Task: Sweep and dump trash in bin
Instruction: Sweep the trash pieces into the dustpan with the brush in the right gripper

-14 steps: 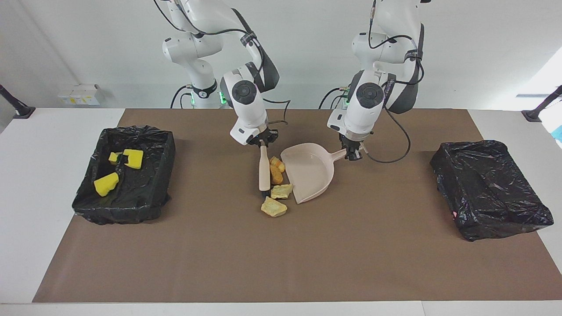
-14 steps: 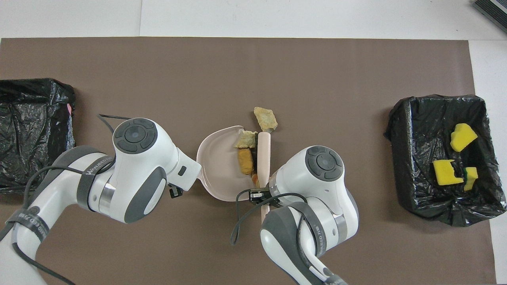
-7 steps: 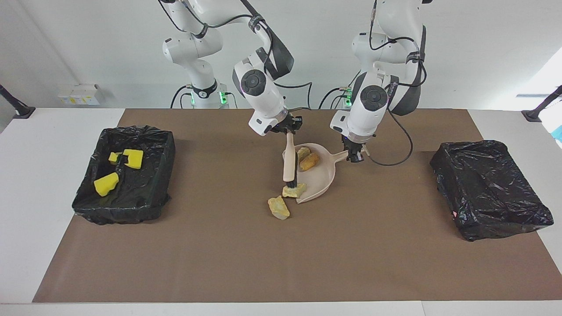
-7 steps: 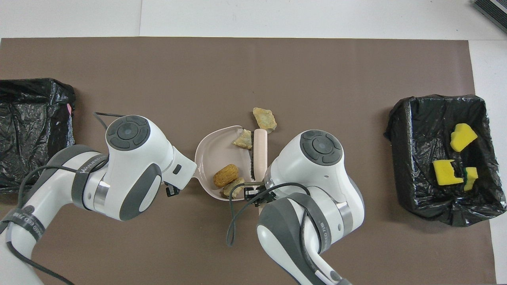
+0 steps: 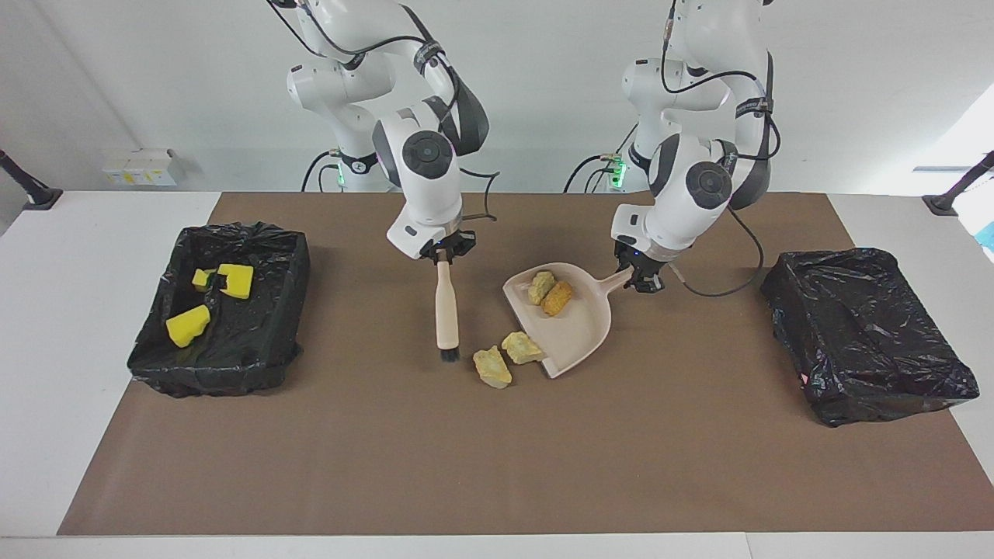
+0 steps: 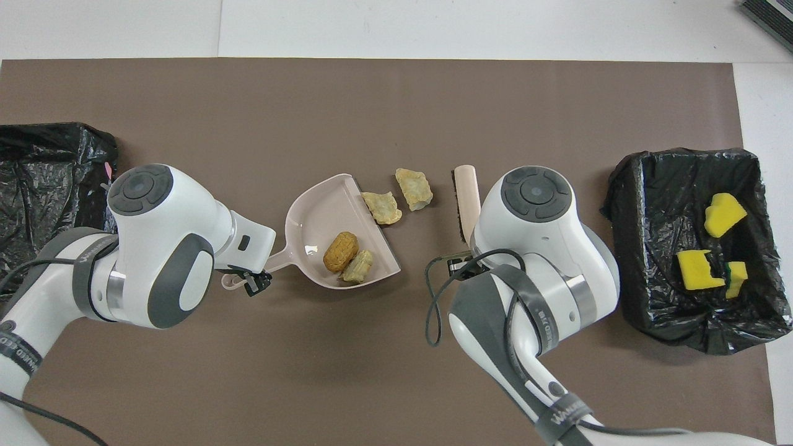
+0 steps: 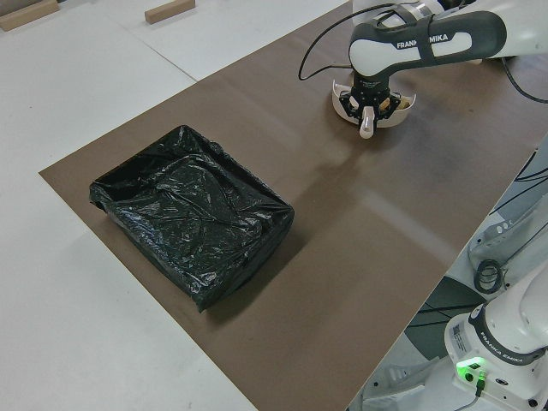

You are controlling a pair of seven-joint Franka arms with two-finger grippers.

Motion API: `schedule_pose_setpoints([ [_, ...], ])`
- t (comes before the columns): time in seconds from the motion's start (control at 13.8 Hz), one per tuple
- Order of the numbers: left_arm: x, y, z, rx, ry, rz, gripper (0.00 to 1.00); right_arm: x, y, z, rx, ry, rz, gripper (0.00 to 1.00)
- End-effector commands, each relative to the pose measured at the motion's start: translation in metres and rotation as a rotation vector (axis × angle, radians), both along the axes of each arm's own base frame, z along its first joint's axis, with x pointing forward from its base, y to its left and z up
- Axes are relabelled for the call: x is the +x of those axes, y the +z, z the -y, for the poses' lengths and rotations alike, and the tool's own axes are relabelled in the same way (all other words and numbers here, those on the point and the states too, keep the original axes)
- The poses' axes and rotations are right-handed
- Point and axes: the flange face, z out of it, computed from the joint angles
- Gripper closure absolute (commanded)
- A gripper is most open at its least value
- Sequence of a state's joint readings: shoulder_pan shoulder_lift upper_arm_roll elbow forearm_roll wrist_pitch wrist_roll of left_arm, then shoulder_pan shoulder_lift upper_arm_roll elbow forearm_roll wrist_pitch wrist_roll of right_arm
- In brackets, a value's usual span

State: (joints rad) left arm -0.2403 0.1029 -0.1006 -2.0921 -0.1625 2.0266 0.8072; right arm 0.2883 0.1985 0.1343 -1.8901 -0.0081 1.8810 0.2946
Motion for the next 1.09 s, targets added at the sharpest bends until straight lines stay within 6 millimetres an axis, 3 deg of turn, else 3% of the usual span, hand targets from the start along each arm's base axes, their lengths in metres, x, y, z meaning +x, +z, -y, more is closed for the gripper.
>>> schedule_pose_setpoints([
  [0.0,-0.002,0.004,0.02,0.06,0.045,0.051,1.0,0.039,-0.027,-0.014,-0.062,0.08,-0.007,1.0],
  [0.22,-0.017,0.008,0.049,0.145,0.0,0.098,1.0,0.04,-0.035,-0.038,-0.05,0.115,-0.008,1.0],
  [0.65,-0.019,0.007,0.05,0.152,-0.006,0.097,1.0,0.004,-0.041,-0.115,0.119,0.126,-0.041,1.0],
  [0.87,-0.017,0.007,0.046,0.151,0.002,0.097,1.0,-0.009,-0.038,-0.143,0.248,0.015,-0.087,1.0],
  [1.02,-0.015,0.008,0.044,0.149,0.008,0.099,1.0,-0.011,-0.032,-0.146,0.259,-0.034,-0.091,1.0],
])
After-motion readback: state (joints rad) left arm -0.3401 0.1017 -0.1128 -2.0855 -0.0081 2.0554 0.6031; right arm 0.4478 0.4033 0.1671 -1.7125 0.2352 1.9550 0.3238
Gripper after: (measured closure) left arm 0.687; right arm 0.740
